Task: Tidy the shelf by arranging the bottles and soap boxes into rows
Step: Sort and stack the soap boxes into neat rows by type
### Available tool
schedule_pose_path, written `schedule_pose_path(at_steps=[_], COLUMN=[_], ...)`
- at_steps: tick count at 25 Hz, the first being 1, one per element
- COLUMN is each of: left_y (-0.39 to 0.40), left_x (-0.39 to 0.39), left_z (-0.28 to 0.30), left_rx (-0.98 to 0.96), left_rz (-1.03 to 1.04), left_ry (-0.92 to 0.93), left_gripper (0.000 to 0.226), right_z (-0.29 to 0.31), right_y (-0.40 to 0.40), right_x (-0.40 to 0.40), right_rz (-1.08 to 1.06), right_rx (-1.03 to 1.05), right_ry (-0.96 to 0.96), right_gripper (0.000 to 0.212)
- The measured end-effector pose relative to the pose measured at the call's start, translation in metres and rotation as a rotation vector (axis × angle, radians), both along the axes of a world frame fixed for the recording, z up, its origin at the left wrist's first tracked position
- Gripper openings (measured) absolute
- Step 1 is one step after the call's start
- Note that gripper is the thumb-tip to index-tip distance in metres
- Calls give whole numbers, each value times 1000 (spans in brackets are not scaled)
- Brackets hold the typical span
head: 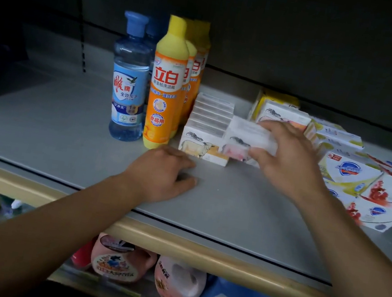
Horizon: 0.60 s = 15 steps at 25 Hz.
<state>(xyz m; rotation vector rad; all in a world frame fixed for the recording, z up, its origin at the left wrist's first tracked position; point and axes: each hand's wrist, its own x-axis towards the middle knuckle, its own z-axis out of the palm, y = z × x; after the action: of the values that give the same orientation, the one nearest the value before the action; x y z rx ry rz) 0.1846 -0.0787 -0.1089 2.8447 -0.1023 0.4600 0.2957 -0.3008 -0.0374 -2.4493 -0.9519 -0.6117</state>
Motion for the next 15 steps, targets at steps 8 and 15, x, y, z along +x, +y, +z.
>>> schedule_pose_path(at_steps=[8, 15], left_y=[1, 5], left_x=[1, 9], left_z=[1, -4], left_rx=[10, 29], left_rz=[37, 63], left_ry=[-11, 42], left_gripper=[55, 51], right_z=[23, 12], right_y=[108, 148], right_x=[81, 131], right_rz=[-38, -50], right_rx=[-47, -79], right_ry=[-200, -30], right_gripper=[49, 44])
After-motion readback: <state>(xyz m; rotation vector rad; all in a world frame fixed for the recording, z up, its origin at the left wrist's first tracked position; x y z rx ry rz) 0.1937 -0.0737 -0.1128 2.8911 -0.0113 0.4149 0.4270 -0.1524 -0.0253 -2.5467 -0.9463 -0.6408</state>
